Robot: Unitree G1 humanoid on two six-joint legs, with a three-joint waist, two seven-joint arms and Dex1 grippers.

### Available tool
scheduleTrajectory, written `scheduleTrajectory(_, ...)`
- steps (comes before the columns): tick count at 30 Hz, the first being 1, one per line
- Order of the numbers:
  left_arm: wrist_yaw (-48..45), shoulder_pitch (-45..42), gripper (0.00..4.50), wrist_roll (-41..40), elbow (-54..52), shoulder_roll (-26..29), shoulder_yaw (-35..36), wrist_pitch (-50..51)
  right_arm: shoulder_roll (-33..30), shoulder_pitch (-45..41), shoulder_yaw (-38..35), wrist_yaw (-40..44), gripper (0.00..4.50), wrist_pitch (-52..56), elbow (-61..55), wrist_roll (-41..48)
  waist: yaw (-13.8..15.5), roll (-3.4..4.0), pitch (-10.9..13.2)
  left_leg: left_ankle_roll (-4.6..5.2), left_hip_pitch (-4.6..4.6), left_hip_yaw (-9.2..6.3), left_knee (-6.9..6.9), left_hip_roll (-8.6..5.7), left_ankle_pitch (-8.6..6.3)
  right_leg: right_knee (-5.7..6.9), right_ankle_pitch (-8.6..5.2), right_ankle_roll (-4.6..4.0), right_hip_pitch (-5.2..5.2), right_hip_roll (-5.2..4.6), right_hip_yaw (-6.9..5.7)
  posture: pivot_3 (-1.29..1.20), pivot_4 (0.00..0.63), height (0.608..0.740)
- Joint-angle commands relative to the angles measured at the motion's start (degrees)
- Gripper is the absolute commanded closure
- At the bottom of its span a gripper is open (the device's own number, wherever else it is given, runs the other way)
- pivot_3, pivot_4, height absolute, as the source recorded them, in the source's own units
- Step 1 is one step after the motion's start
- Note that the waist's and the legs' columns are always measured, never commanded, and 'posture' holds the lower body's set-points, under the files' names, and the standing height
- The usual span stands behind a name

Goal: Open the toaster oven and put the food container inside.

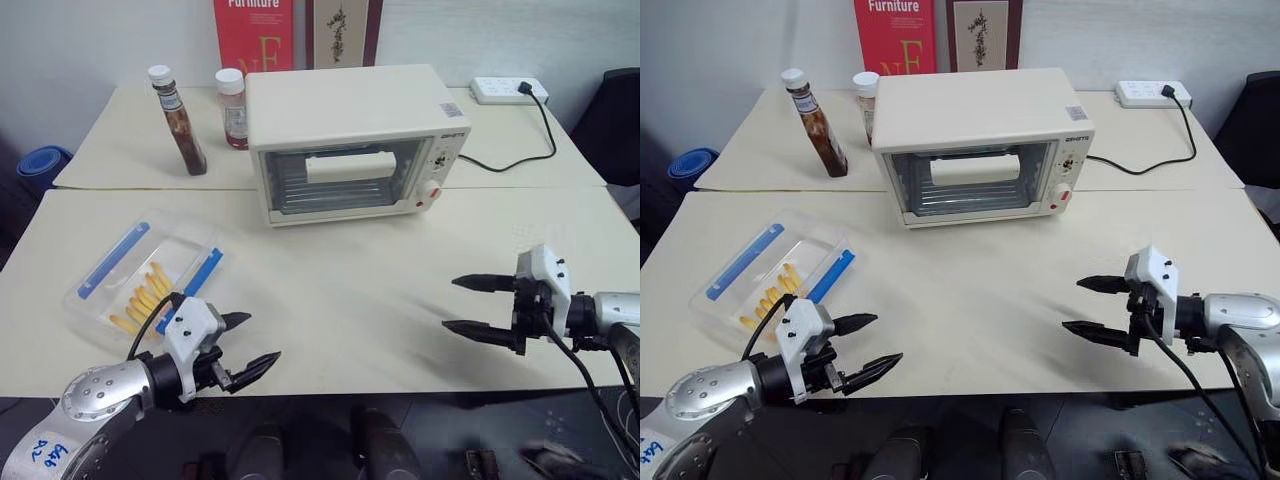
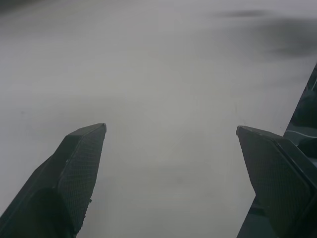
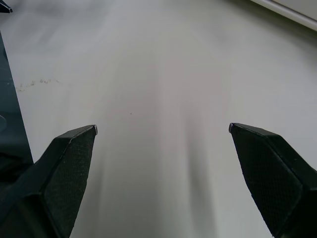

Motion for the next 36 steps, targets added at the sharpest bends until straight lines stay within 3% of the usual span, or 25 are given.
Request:
scheduleTrajectory(1,-1.2,-0.6,0.0,3.5,1.6,1.5,-1.6,-2.9,-0.2,-0.5,-1.9,-1.4,0.03,-0.9,-1.7,0.4,0.0,0.0,0.0,0.0,0.0,0.01,-0.01,0.0,0.0,0.0,0.03,0.05,0.0,0.0,0.01,0.0,0.15,0.74)
scheduleTrajectory(9,2.7,-7.1,0.0,-3.4,3.3,-3.3,1.5,2.9,1.5,-5.4,-0.4,-5.7,0.03,1.6,0.5,1.5,-0.1,0.0,0.0,0.0,0.03,-0.01,-0.02,0.01,0.0,0.06,0.14,0.25,0.0,0.0,-0.01,0.0,0.15,0.74)
scheduleTrajectory(13,6.0,-10.8,0.0,-17.2,2.3,-5.4,8.4,9.1,4.0,-8.0,-0.6,-8.8,0.03,3.8,0.1,3.2,0.0,0.0,0.0,0.0,0.0,-0.03,0.0,0.01,0.0,0.1,0.23,0.41,-0.03,-0.01,-0.01,0.0,0.15,0.74)
scheduleTrajectory(20,7.2,-20.9,0.0,-41.9,4.4,4.1,17.2,13.6,9.6,-24.4,0.7,-13.5,0.03,11.2,7.0,8.5,-0.2,0.02,0.0,-0.01,0.06,-0.06,0.04,0.02,0.01,0.26,0.24,0.43,-0.05,0.0,-0.03,0.0,0.15,0.74)
scheduleTrajectory(23,6.3,-27.0,0.0,-41.7,9.2,10.2,18.2,13.5,11.8,-31.8,3.7,-14.1,0.03,12.4,12.4,7.1,-0.2,0.01,0.0,-0.01,0.07,-0.1,0.0,0.03,0.01,0.23,0.2,0.35,-0.05,0.01,-0.08,0.0,0.15,0.74)
scheduleTrajectory(29,-4.3,-35.7,0.0,-32.4,18.1,19.8,13.5,10.1,14.7,-43.4,9.9,-10.1,0.03,10.5,25.4,2.6,-0.3,0.05,0.0,-0.01,-0.03,-0.05,-0.13,0.01,0.01,0.15,0.17,0.32,-0.17,0.05,-0.06,0.0,0.15,0.74)
scheduleTrajectory(36,-10.8,-44.7,0.0,-22.0,24.9,21.0,6.0,4.8,17.2,-50.0,14.9,-3.6,0.03,6.6,33.2,-2.0,-0.3,0.06,0.0,-0.02,-0.22,-0.01,-0.23,0.03,0.01,0.18,0.2,0.37,-0.33,0.06,-0.08,0.0,0.15,0.74)
